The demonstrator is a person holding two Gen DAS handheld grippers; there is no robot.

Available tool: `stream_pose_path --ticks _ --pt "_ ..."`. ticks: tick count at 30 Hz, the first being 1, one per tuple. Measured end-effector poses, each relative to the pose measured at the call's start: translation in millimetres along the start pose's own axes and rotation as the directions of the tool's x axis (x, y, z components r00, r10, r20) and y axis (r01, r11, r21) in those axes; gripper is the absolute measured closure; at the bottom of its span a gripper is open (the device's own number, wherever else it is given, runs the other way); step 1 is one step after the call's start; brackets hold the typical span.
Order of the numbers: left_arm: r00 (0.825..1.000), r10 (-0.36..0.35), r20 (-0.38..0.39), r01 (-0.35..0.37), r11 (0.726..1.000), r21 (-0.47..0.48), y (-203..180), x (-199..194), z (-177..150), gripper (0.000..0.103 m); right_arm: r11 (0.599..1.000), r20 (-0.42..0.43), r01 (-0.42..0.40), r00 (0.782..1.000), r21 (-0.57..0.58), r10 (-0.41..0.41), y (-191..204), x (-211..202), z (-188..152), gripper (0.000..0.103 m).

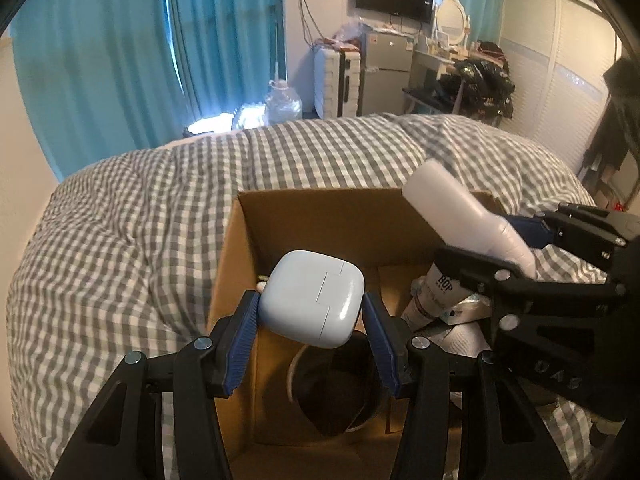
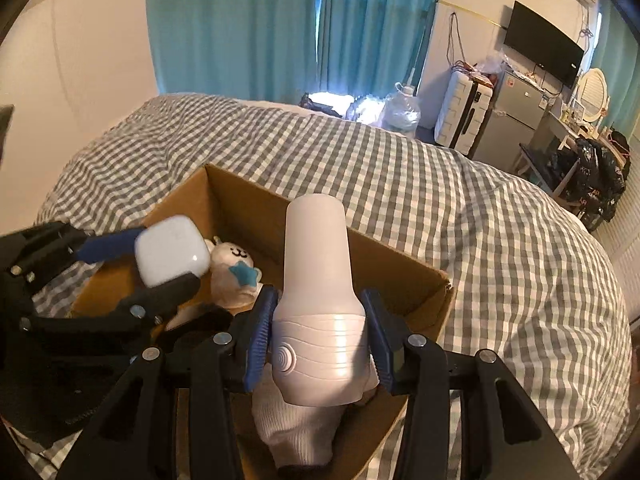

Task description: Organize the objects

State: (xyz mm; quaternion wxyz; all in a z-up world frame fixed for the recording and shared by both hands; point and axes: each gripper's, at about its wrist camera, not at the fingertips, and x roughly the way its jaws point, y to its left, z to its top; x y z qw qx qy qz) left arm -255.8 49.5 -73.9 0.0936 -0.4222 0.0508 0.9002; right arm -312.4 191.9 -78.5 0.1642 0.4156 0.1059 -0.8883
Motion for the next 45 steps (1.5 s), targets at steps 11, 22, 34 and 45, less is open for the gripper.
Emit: stream_pose_path --ticks 11,22,34,45 --pt "1.000 -0.008 0.018 0.008 1.000 -0.002 -4 -12 -3 0.025 0.997 0.061 -0.040 0.997 0.065 0.036 -11 -28 2 0.043" --pt "0.993 0.035 0.113 -0.034 0.999 -0.006 -12 -94 14 0.024 0.997 0.117 0.028 0.992 0.075 -0.037 -8 -117 5 0.043" --pt "0.955 0.066 0.289 -0.062 0.998 -0.023 -18 -226 17 0.005 0.995 0.211 0.085 0.973 0.058 -0.095 22 -241 -5 0.032" --pt "0.930 0.097 0.354 -0.093 0.995 -0.029 -20 -286 -8 0.002 0.991 0.327 0.099 0.937 0.091 -0.123 37 -321 -29 0.012"
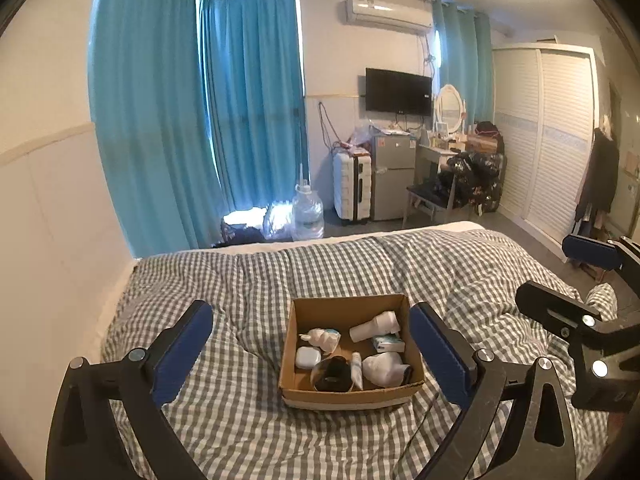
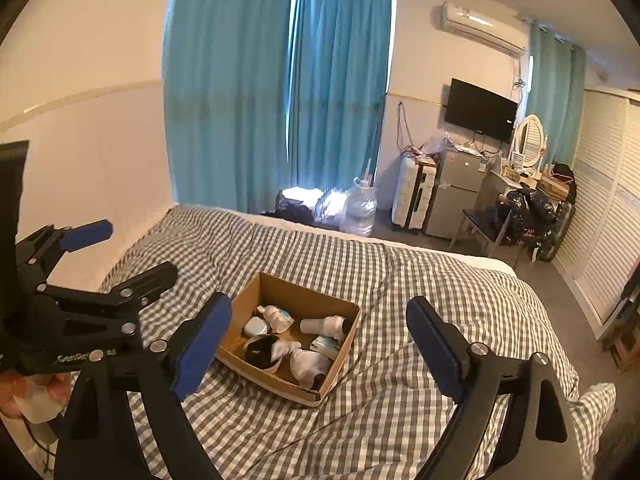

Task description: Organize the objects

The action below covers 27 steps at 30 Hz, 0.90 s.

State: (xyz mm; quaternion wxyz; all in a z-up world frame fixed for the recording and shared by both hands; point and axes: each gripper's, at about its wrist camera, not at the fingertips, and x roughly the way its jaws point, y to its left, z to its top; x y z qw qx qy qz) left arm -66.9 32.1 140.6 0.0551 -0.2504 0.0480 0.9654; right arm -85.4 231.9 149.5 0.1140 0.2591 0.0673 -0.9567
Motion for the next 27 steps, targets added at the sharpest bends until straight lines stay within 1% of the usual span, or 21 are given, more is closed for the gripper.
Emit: stream_pose_path --ticks 2,5,6,9,11,16,18,21,25,27 --pt "1.000 -0.003 0.012 0.003 1.000 0.006 -1 -8 -5 0.001 1.000 0.007 0.004 1.000 0.013 -0.004 -1 -7 -6 0.011" --pt "1.000 0.005 0.030 -0.005 1.000 0.015 1 -18 -13 0.001 0.998 0.010 -0.034 0.999 0.044 0.034 -5 -16 -13 0.011" --pt "0.999 0.009 0.038 -0.009 1.000 0.014 1 -21 -16 0.001 0.998 0.022 -0.031 0.999 0.051 0.030 -7 -20 -16 0.011" --pt "0.998 0.016 0.057 -0.016 1.000 0.011 -1 -26 -25 0.000 0.997 0.055 -0.019 0.998 0.073 0.015 -11 -27 -25 0.005" --pt "0.997 0.022 0.070 -0.022 1.000 0.001 0 -31 -33 0.000 0.996 0.073 -0.026 0.997 0.083 0.019 -11 -27 -33 0.003" --pt "0.995 0.030 0.094 -0.026 0.999 -0.045 -2 -32 -56 0.000 0.998 0.100 0.015 0.995 0.069 -0.022 -4 -17 -59 0.003" --pt "0.994 0.049 0.100 -0.043 0.998 -0.054 -5 -31 -70 0.000 0.998 0.103 0.032 0.994 0.059 -0.038 -3 -11 -69 0.002" --pt "0.993 0.076 0.086 -0.073 0.997 -0.039 -8 -25 -92 0.000 0.995 0.109 0.061 0.992 0.077 -0.069 -5 0 -89 0.002" --pt "0.994 0.098 0.040 -0.096 0.994 -0.041 -5 -10 -115 0.000 0.994 0.103 0.052 0.993 0.094 -0.062 -7 13 -110 0.002" --pt "0.995 0.097 0.025 -0.096 0.995 -0.036 -5 -7 -125 0.000 0.995 0.081 0.058 0.995 0.077 -0.064 -6 22 -119 0.002"
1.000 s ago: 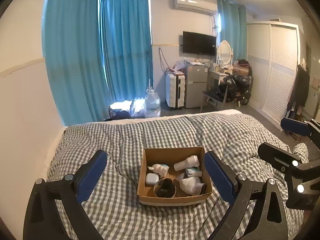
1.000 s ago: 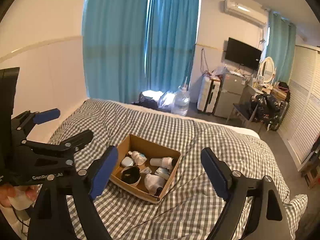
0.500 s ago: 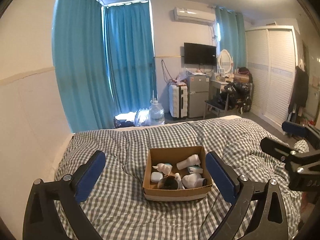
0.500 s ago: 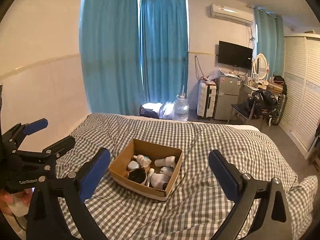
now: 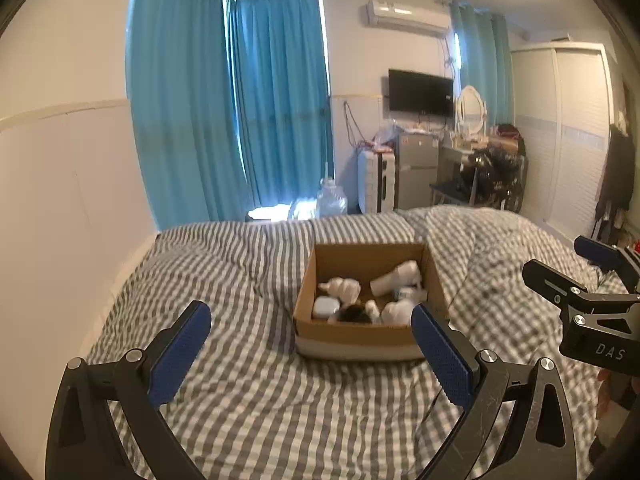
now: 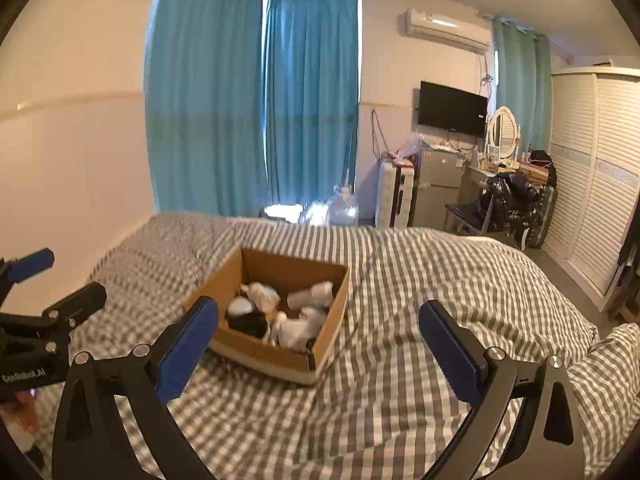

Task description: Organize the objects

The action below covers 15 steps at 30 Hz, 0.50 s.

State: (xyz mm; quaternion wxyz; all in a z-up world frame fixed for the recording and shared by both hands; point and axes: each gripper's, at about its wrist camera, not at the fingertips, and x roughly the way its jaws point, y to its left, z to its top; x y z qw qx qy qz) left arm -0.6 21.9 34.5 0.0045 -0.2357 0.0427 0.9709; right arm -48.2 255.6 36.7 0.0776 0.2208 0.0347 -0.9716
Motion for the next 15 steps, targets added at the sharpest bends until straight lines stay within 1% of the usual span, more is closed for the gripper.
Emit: stream_pose_path --ticks 4,6,9,15 --pt "1.000 -0.019 -0.015 0.019 1.000 -0.025 1 4 -14 0.000 1.000 -0.034 0.003 0.999 -0.007 -0.003 -1 11 -16 0.002" --pt "1.000 -0.015 -0.028 0.014 0.999 -0.036 1 7 -18 0.000 1.000 -0.038 -0.007 0.999 0.003 0.007 -2 13 -21 0.002" --pt "0.999 -0.001 -0.039 -0.001 0.999 -0.050 4 11 -21 0.000 1.000 -0.048 -0.008 0.999 0.003 0.009 -1 14 -23 0.002" --pt "0.999 -0.002 -0.037 0.000 0.998 -0.064 7 8 -20 0.000 1.000 -0.054 -0.012 0.998 -0.005 0.012 2 15 -26 0.002"
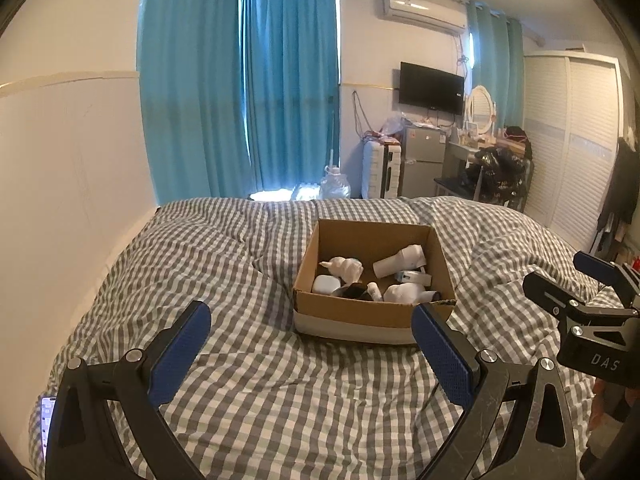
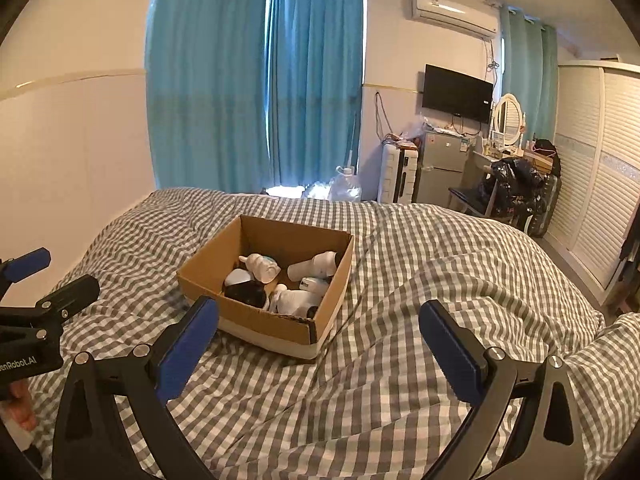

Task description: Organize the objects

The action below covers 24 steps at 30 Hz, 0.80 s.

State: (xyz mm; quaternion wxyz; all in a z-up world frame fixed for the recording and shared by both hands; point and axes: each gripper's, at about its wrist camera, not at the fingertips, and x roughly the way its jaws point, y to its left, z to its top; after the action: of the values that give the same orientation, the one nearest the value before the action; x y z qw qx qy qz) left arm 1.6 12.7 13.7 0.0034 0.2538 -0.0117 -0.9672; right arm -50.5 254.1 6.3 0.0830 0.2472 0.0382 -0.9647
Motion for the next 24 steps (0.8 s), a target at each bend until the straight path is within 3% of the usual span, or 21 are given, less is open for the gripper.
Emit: stream_pose_path --ticks 24 --pt "1.000 -0.016 0.002 0.016 0.999 0.032 -7.6 0.7 1.2 0.000 1.000 -0.021 -0.014 1.000 -0.009 0.013 7.9 3.3 -2.2 0.002"
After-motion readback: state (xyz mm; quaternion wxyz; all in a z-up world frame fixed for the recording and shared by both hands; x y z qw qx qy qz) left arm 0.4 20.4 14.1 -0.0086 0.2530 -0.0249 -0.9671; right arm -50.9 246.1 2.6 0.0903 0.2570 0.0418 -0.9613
